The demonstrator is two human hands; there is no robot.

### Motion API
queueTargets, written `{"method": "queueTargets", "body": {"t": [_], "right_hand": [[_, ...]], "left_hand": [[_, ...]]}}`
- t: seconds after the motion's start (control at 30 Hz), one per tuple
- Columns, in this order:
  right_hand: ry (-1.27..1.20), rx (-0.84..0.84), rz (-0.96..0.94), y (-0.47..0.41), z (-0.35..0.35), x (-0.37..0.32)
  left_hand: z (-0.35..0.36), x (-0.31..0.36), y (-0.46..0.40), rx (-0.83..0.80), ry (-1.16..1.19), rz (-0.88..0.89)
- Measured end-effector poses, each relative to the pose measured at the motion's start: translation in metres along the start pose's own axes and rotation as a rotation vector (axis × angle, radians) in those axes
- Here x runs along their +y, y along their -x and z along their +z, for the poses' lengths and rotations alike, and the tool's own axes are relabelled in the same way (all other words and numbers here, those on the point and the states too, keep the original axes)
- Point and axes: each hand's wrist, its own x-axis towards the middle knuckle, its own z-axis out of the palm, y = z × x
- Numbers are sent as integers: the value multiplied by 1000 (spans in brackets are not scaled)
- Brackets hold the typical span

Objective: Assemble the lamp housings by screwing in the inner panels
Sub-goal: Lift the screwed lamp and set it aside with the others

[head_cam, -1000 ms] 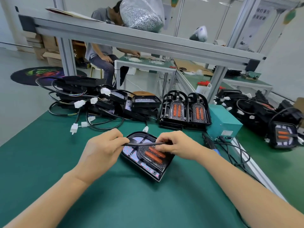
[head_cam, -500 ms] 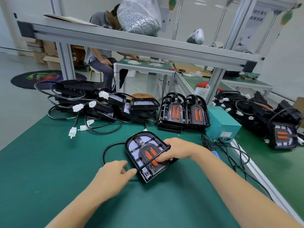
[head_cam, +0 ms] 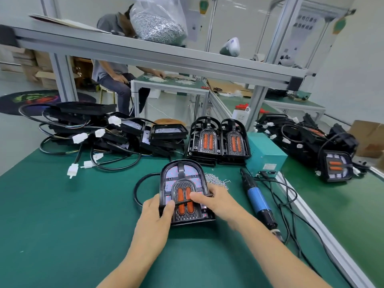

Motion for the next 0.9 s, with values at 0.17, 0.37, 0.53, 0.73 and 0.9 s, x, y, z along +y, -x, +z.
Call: {"method": "queueTargets", "body": {"t": [0.17, 0.37, 0.53, 0.73, 0.9], "right_hand": [[-196, 160, -168, 16, 0, 2], [-283, 346, -357, 38, -24, -11], [-353, 527, -466, 59, -61, -11], [-410, 848, -541, 84, -114, 1], [-432, 1082, -531, 104, -161, 21]], "left_hand": [[12, 32, -6, 136, 274, 177], [34, 72, -27, 177, 404, 345], [67, 118, -38, 45, 424, 487], [128, 172, -44, -181, 388, 635], [187, 208, -47, -413, 341, 694]]}}
